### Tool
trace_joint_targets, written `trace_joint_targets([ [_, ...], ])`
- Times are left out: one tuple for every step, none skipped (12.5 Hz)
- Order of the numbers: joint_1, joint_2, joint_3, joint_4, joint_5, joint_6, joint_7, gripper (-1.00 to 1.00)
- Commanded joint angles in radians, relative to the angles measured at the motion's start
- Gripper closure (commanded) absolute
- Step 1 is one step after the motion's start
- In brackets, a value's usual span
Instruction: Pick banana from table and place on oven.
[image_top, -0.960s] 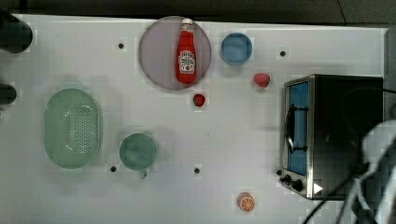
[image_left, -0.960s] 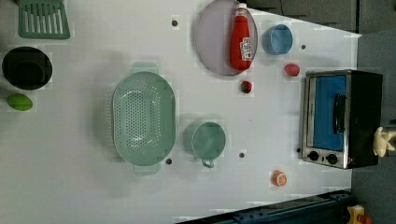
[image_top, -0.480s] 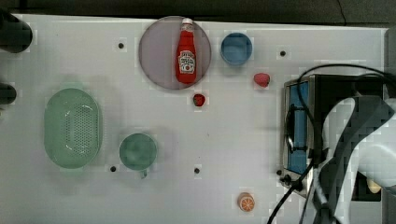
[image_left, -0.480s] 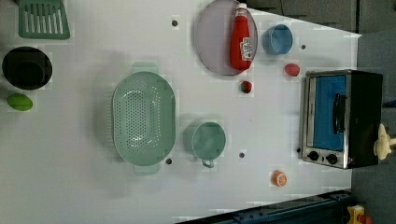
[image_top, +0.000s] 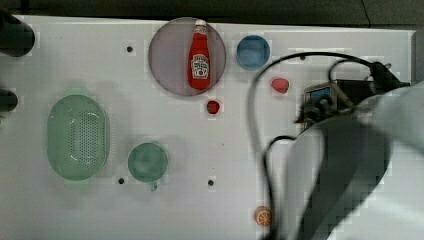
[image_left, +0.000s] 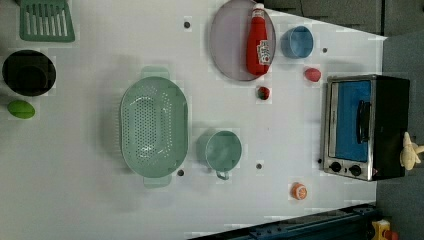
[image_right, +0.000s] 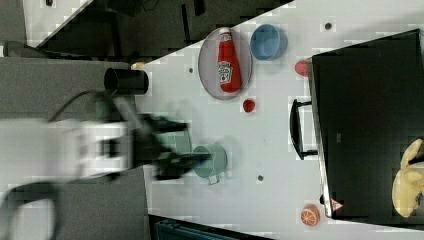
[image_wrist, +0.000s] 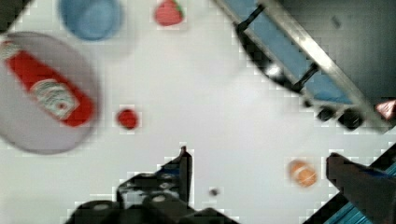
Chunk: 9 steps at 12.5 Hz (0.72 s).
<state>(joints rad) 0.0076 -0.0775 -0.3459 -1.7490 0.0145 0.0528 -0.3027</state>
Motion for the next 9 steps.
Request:
trace_joint_targets([
  [0.021,-0.093,0.113,0.010,-0.002,-0.069,0.372,-1.00],
  [0.021,-0.113,0.159,0.010,-0.004,-0.069,0.390,-1.00],
  [0.021,-0.129,0.196,0.010,-0.024,-0.069,0.396,-1.00],
  [0.021,-0.140,0.222,0.010,-0.050,-0.070,0.396,-1.00],
  [0.021,-0.147,0.243,0.008,-0.069,-0.082,0.396,-1.00],
  [0.021,-0.151,0.259,0.007,-0.072,-0.099,0.396,-1.00],
  [0.021,-0.153,0.269,0.007,-0.072,-0.108,0.396,-1.00],
  [0.021,-0.154,0.274,0.007,-0.072,-0.108,0.396,-1.00],
  [0.021,-0.154,0.275,0.007,-0.072,-0.108,0.396,-1.00],
])
